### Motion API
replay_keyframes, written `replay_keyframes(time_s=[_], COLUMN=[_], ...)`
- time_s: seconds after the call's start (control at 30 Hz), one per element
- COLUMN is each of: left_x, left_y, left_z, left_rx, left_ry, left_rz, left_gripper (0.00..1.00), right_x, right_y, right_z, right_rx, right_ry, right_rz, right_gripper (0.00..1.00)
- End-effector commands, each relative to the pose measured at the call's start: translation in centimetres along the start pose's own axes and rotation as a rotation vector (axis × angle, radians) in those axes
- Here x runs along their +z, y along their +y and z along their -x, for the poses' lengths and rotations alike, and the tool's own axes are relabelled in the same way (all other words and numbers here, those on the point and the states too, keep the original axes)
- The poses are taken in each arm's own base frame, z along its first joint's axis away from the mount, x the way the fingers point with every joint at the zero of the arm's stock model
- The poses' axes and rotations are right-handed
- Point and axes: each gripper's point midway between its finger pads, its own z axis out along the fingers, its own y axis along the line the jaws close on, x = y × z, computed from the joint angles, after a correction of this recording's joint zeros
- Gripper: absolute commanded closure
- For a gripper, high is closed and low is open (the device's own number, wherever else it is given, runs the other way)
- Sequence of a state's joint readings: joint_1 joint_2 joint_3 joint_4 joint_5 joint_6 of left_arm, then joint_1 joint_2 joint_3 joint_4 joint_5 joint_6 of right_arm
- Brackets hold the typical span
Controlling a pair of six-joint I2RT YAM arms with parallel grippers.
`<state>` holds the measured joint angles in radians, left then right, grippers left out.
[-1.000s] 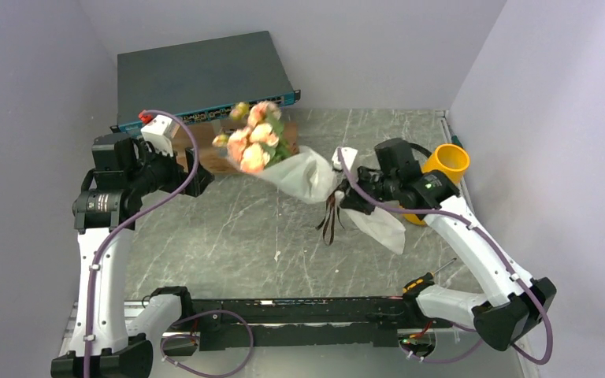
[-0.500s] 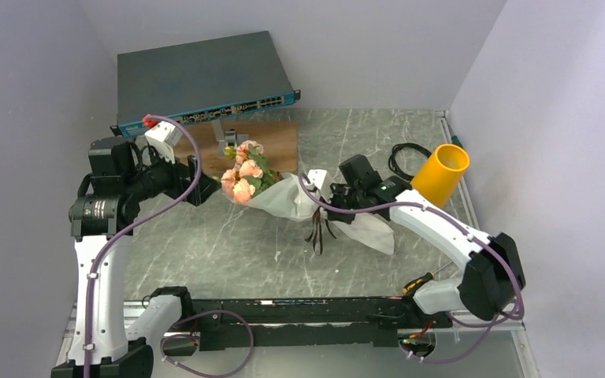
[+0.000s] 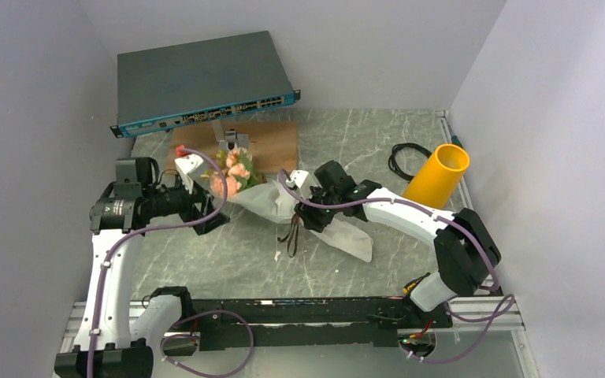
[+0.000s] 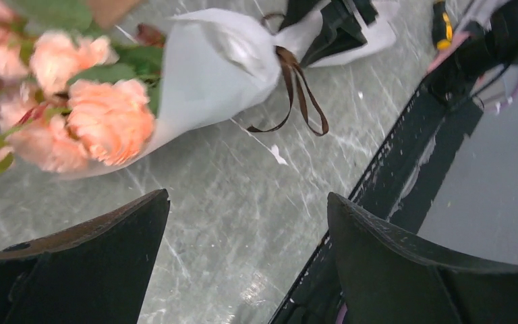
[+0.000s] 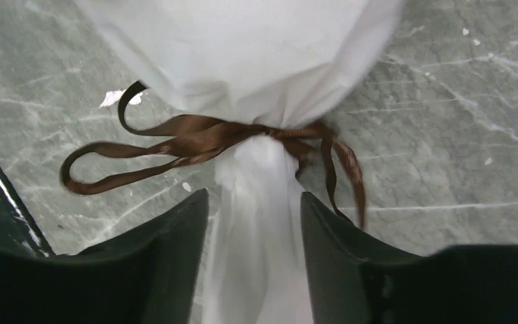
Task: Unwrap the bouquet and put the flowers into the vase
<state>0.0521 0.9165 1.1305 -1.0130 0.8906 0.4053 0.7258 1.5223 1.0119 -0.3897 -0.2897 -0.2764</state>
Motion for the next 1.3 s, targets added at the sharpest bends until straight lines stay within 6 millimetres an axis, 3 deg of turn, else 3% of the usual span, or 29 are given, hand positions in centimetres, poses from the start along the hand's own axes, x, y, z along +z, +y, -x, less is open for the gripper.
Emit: replay_keyframes(time_s=[0.0,0.1,0.2,0.3,0.47,0.63,0.83,1.0,1.27], left_x=[1.2,2.6,4.4,6.1,8.7,11.1,14.9,17.6,19.7], left_y=[-2.3,-3.0,-3.6,-4.6,-6.9,-8.3,-8.1,-7.2,-6.8], left_z=[-2.6,-5.1,-7.2,-8.7,-11.6,-14.8,-15.9,-16.3,-17.4], left_rx=[0.168,0.245,0.314,0.337,0.411,0.589,0.645,0.680,0.675], left_ry=[-0.020,-0.002,0.052,0.111,0.212,0.303,0.361,0.372,0.437], left_rz=[-0.174,-0.248,-0.306,-0.371,-0.477,-0.547,-0.530,-0.471,-0.414], left_gripper=[0.10,0.18,0.23,0.29,0.40,0.44,0.51,0.50,0.48], right_x=[-0.5,-2.3,-4.2,-5.7,-4.5,-3.0,-3.5,-5.6,-7.5], right_y=[0.3,1.6,2.1,1.1,-1.4,-1.6,-0.8,-0.6,0.3], right_z=[0.9,1.7,2.8,3.2,1.3,0.5,-0.3,-1.9,-2.0], right_rx=[0.083,0.086,0.100,0.154,0.152,0.177,0.211,0.242,0.239], right_ry=[-0.042,-0.071,-0.107,-0.128,-0.068,-0.014,0.023,0.031,-0.056], right_rz=[0.016,0.076,0.124,0.164,0.156,0.239,0.302,0.255,0.219], right_gripper=[0.33,0.24,0.23,0.26,0.30,0.33,0.38,0.36,0.38])
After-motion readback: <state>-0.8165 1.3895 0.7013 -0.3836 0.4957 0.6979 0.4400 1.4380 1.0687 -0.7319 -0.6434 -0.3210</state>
